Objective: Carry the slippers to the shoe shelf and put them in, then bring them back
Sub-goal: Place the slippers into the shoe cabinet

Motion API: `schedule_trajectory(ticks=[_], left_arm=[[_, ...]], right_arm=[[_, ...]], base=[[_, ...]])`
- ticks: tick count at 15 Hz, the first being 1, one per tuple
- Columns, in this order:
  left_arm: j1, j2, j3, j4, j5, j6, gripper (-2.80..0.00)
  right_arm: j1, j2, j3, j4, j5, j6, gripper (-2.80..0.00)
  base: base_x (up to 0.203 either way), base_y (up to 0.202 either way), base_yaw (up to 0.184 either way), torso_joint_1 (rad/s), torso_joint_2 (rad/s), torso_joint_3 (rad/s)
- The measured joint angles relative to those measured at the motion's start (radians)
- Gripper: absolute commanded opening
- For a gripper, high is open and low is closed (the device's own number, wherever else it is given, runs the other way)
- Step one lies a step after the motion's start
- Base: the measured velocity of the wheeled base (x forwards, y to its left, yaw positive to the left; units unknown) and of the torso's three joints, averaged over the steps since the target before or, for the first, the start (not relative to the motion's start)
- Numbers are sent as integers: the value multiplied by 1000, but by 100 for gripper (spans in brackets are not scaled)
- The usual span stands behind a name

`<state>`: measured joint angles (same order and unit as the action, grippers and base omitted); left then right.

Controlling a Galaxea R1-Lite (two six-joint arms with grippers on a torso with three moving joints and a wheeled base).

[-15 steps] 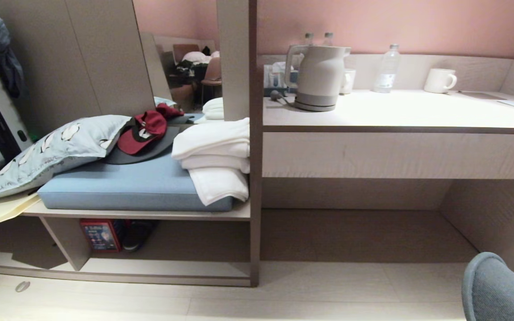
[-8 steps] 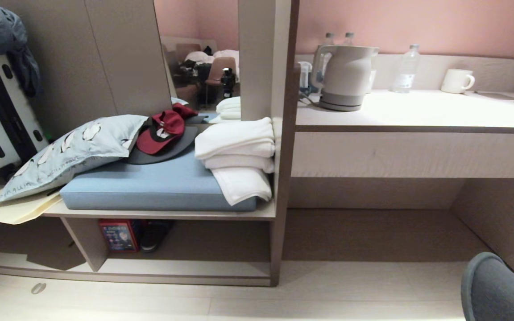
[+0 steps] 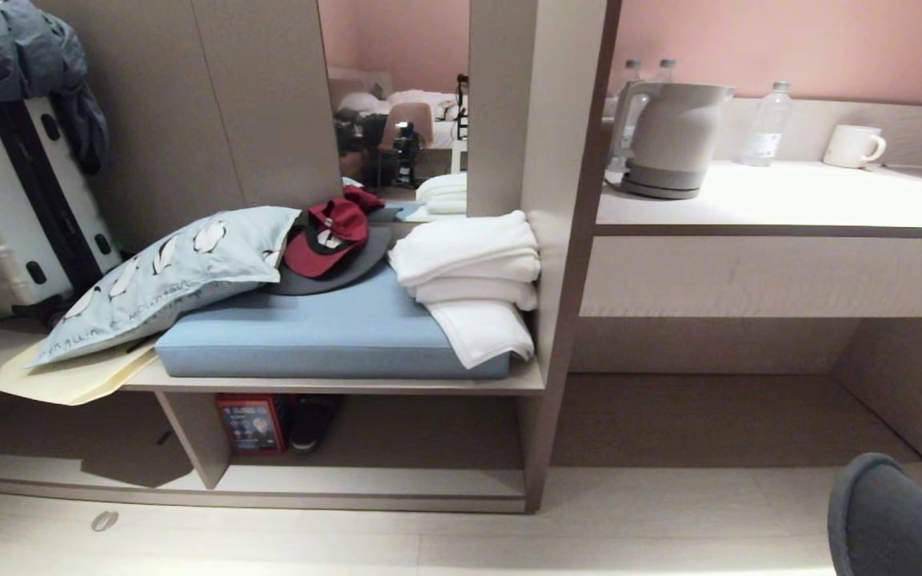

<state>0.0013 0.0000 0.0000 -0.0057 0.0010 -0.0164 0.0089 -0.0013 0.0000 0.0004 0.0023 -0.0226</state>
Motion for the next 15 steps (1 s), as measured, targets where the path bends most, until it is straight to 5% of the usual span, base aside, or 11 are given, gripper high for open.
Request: schedule_trajectory(ticks=[15], left_arm=[[0,0,0,0,0,0,-280]], right_arm=[[1,0,0,0,0,0,-280]], base=[[0,197,-2,3,3,2]])
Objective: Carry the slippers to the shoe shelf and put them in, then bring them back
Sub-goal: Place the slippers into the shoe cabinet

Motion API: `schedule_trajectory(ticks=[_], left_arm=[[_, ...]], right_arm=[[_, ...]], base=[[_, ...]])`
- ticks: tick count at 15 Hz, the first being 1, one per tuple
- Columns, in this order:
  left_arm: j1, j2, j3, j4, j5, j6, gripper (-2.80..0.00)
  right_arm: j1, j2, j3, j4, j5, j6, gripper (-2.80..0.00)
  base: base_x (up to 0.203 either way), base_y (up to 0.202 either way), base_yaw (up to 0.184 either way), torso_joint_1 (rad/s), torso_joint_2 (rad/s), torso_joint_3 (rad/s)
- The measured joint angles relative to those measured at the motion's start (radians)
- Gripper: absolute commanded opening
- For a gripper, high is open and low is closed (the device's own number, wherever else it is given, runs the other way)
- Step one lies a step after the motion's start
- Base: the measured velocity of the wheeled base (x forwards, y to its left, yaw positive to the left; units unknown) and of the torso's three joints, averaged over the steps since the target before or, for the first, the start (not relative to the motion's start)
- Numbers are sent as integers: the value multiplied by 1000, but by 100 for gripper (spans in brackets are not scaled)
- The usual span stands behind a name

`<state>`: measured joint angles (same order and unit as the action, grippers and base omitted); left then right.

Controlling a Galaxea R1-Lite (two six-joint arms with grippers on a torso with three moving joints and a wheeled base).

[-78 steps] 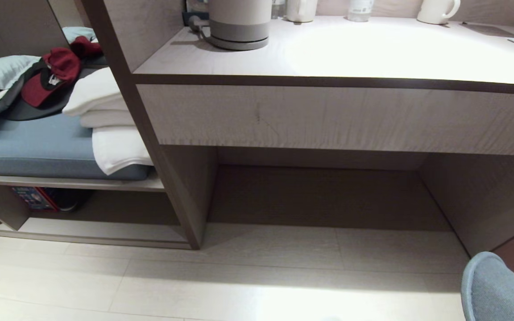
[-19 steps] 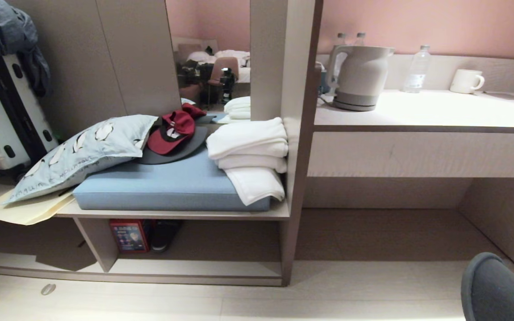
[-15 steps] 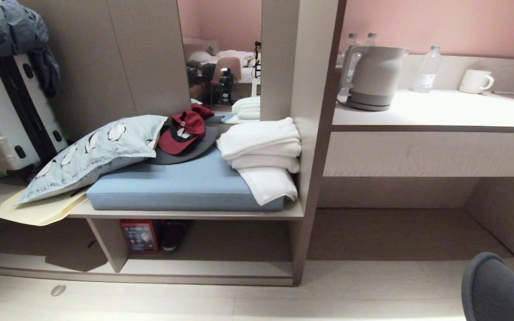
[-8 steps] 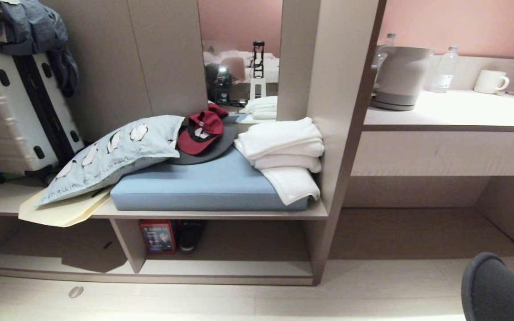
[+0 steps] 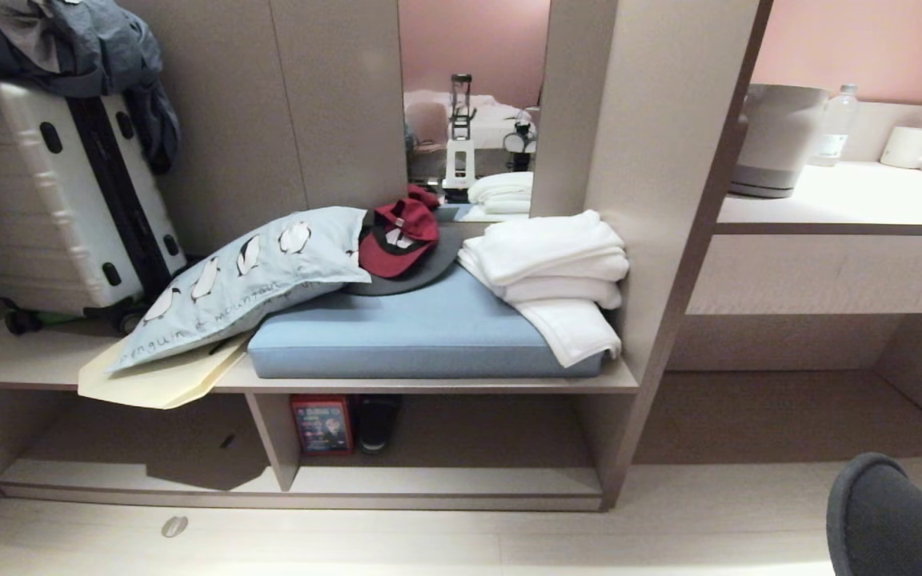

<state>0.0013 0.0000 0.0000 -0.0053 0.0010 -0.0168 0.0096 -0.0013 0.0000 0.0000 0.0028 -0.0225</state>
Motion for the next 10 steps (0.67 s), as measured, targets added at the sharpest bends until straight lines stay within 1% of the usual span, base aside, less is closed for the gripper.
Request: schedule_trajectory(ticks=[10], left_arm=[[0,0,0,0,0,0,-280]], right_arm=[[-1,0,0,0,0,0,-280]], base=[[0,196,-2,3,1,3]])
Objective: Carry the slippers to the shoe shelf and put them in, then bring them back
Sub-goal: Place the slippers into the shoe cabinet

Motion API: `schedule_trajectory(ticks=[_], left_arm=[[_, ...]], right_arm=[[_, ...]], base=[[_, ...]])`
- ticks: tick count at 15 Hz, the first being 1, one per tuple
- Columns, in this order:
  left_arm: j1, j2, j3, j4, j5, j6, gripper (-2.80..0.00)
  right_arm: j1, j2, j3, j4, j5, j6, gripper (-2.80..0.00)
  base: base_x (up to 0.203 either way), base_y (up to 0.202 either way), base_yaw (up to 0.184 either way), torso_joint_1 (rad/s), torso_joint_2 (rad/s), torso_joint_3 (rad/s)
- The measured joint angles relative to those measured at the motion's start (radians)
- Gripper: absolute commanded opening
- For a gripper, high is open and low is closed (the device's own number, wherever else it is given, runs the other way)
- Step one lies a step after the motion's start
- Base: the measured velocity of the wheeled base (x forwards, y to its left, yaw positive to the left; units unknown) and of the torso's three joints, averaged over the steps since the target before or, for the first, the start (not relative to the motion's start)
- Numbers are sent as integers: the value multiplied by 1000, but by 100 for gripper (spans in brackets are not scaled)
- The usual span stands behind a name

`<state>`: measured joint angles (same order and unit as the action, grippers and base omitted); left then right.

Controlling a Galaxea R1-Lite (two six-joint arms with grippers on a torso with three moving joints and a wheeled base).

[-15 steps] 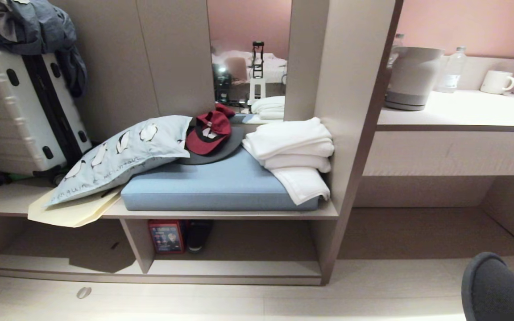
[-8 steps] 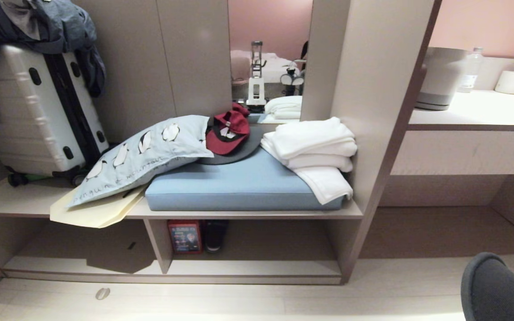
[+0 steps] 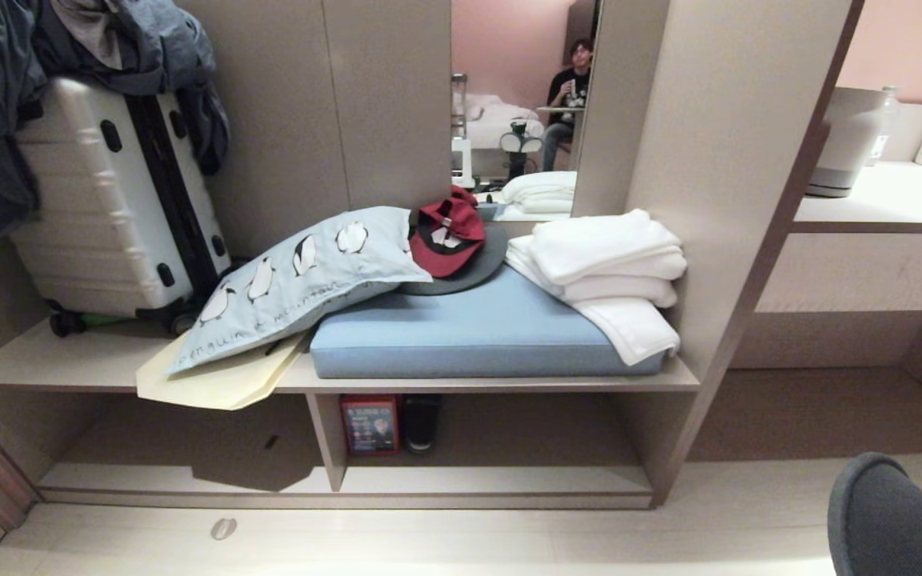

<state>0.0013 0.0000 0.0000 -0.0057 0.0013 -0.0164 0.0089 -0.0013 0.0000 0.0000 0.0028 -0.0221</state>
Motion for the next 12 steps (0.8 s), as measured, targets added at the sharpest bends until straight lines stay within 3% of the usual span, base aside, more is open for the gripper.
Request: schedule_trajectory(ticks=[12], left_arm=[[0,0,0,0,0,0,-280]], right_arm=[[0,0,0,0,0,0,-280]], base=[[0,195,-2,1,2,2]])
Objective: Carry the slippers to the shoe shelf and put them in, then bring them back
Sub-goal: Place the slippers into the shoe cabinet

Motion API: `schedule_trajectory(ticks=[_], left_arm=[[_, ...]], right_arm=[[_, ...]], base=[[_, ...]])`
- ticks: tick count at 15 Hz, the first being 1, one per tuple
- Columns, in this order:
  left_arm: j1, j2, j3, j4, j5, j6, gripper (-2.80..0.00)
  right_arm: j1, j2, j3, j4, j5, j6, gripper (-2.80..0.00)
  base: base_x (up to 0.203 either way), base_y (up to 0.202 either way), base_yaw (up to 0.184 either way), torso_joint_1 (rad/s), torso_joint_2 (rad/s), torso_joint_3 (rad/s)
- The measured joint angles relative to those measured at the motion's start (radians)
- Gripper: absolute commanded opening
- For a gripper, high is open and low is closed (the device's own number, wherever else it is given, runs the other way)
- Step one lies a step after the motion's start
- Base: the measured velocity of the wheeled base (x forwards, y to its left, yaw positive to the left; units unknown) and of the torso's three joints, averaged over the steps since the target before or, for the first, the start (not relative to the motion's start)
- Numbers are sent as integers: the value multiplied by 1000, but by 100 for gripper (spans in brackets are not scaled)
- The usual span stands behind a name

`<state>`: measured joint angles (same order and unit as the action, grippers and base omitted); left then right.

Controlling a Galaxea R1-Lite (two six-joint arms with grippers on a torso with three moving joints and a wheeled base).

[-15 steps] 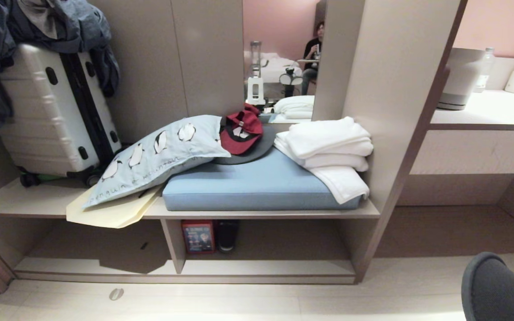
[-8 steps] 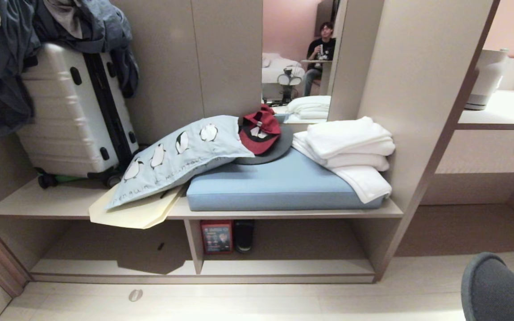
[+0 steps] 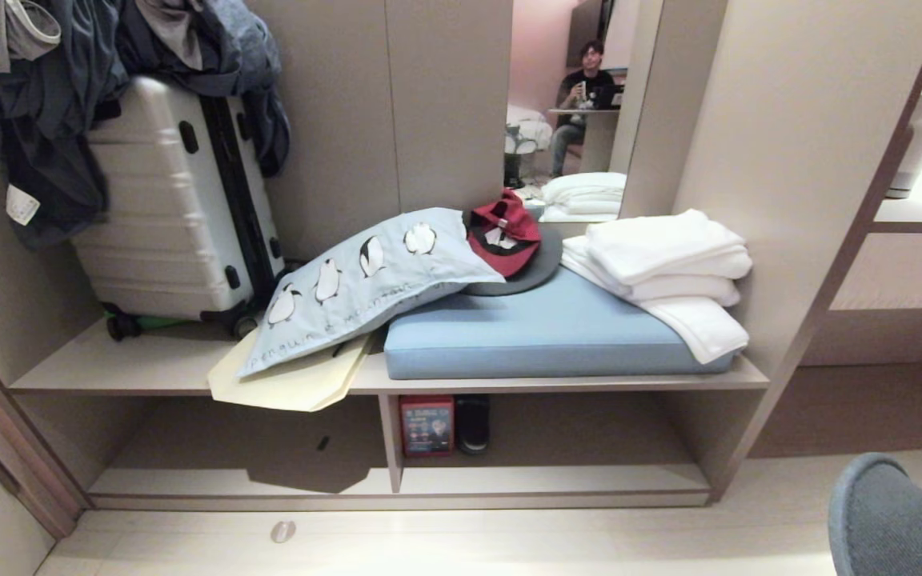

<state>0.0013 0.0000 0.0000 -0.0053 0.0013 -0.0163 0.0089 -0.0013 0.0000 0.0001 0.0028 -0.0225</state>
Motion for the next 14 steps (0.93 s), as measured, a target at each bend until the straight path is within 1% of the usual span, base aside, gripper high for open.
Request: schedule_trajectory(ticks=[2,4,9,14], left_arm=[[0,0,0,0,0,1,-280],[-1,0,0,0,0,3,-280],[0,0,0,0,0,2,-280],[0,0,0,0,0,2,-280]], right_arm=[[0,0,0,0,0,0,-280],[0,0,0,0,0,0,-280],[0,0,0,0,0,0,-280],[0,0,0,0,0,0,-280]], base=[[0,190,-5,2,3,2],[0,103,-2,3,0,2],[0,0,0,0,1,-6],[0,0,0,2,4,-168]])
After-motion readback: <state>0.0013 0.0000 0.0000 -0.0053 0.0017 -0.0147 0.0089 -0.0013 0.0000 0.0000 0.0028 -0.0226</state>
